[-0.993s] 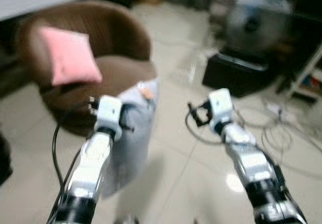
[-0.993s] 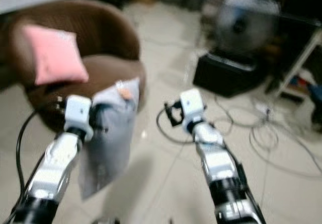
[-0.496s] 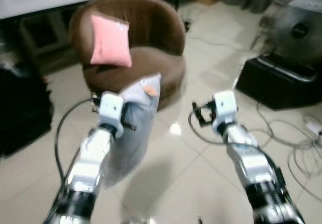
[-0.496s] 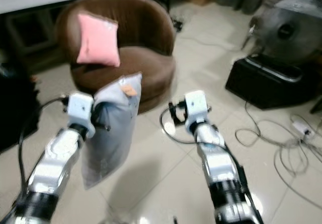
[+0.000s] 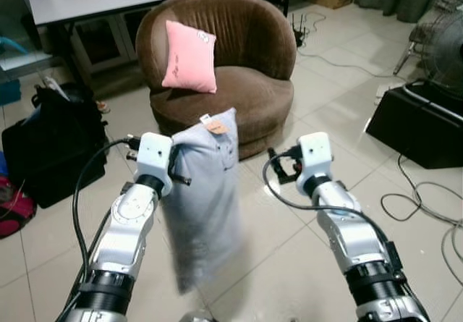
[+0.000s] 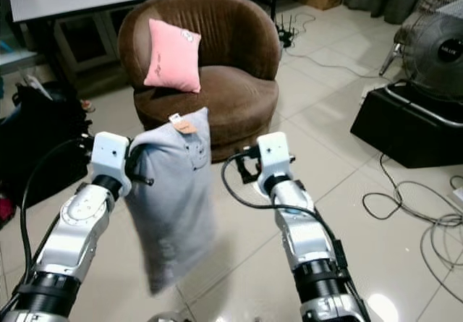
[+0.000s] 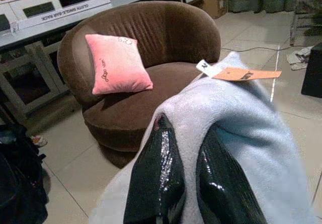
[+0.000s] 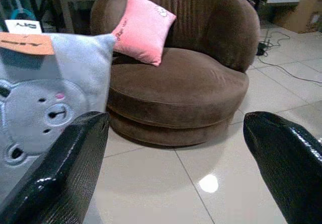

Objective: Move the pillow to the sofa from floor

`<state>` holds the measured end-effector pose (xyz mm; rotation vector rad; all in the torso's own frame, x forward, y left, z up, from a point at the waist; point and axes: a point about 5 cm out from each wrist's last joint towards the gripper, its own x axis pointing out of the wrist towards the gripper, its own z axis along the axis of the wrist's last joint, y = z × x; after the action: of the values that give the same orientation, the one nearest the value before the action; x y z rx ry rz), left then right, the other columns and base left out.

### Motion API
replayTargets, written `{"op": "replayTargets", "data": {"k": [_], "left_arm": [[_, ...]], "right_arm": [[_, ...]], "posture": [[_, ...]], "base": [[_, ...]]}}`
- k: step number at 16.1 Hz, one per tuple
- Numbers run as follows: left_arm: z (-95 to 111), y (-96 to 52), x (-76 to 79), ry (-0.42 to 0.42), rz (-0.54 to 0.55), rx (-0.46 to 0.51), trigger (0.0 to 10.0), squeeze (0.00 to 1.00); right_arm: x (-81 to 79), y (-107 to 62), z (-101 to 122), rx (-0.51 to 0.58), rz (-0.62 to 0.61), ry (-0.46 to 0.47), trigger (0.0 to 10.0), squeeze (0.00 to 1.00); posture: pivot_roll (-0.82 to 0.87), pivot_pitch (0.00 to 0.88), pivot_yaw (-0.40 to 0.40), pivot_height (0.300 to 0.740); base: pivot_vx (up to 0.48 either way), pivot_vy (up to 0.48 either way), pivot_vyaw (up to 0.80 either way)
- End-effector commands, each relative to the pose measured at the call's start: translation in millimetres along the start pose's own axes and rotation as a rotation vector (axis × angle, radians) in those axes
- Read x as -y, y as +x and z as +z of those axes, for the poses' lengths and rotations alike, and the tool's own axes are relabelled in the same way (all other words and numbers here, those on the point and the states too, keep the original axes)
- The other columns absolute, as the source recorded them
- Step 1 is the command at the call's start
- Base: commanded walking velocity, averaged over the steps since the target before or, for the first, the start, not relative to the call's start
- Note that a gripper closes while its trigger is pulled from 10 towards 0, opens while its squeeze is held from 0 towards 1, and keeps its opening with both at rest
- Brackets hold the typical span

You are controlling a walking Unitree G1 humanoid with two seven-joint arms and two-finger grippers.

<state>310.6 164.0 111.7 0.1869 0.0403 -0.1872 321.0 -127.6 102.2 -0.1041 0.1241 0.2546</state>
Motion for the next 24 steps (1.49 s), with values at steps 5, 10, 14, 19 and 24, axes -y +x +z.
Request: {"op": "replayTargets", "data": {"k": [5,10,14,19,24], "left_arm": [[22.8,6.7,-3.7,0.016,0.023,0.115,10.0,0.0],[22.9,6.2,-1.8,0.02,0.021,0.118,10.0,0.0],[23.3,6.2,-2.4,0.022,0.029,0.123,10.0,0.0],[24.6,6.6,-2.9,0.018,0.026,0.132,10.0,0.0],[24.7,7.2,-2.9,0.019,0.023,0.133,10.0,0.0]], "right_arm": [[4.4,0.9,5.6,0.019,-0.021,0.032,10.0,0.0],[2.5,1.7,6.3,0.022,-0.006,0.011,10.0,0.0],[1.1,2.8,5.4,0.015,0.002,0.002,10.0,0.0],[0.2,4.1,5.1,0.01,0.004,-0.003,10.0,0.0],[-0.1,5.3,4.8,0.009,0.004,-0.005,10.0,0.0]], "posture": [[0.05,0.0,0.059,0.74],[0.06,0.0,0.046,0.74],[0.06,0.0,0.038,0.74],[0.06,0.0,0.036,0.74],[0.06,0.0,0.036,0.74]], "base": [[0.137,0.0,-0.26],[0.389,0.0,0.0],[0.401,0.0,0.0],[0.441,0.0,0.0],[0.455,0.0,0.0]]}}
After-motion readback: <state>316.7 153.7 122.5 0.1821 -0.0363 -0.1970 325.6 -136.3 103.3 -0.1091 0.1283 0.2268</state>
